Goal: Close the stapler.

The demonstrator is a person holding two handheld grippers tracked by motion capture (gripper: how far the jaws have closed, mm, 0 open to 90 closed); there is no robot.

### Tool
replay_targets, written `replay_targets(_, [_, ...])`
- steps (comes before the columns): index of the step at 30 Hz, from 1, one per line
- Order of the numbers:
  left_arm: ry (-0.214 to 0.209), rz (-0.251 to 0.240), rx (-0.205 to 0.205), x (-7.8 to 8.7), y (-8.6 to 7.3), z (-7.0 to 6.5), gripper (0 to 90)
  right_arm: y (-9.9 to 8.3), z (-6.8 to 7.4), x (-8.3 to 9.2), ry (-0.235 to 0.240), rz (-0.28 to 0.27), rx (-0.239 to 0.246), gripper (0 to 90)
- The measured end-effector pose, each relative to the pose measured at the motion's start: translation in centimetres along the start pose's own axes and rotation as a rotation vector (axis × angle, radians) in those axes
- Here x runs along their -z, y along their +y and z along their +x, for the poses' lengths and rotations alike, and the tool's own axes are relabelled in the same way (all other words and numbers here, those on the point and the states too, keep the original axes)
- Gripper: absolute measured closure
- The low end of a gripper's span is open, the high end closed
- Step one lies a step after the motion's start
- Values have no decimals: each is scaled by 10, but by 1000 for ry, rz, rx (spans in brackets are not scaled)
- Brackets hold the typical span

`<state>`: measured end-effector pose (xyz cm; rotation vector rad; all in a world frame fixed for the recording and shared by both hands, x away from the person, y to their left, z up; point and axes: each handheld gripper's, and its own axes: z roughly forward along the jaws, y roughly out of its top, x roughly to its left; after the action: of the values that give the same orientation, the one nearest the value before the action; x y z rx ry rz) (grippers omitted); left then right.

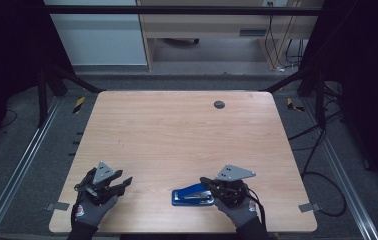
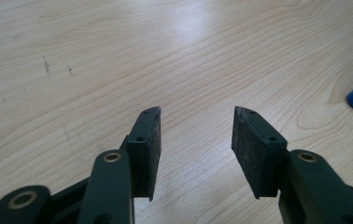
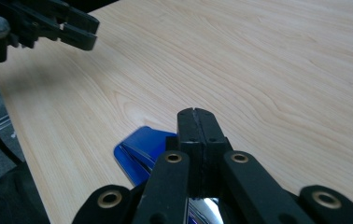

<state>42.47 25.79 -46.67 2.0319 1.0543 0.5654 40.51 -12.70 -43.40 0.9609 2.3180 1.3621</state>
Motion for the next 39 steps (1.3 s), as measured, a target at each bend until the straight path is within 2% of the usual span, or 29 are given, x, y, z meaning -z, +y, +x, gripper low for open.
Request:
replay_targets(6, [-1,4,-1,-1,0,-1,526,-12,-10,6,-21,13,-22,900])
replay_targets(13, [-1,8,-10,-1,0,-1,526,-21,-14,4,-23,35,-38,900])
replay_targets(19, [-2,10,-16,-1,0,-3,525,-26,-14,-1,-20,60,-40,900])
replay_targets(25, [-2,14,-18,-2,0,-3,524,-28,-14,-1,-23,61,-43,900])
replay_targets(29, [-2,12,-17,-2,0,-4,524,-32,-12,-3,-56,88,-15,900])
replay_targets(36, [-6,19,-26,-3,-1,-5,524,-36,-12,-3,-55,68,-29,900])
replay_targets(39, [-5,19,-26,-3,0,-5,525,-38,-11,-4,-61,77,-24,900])
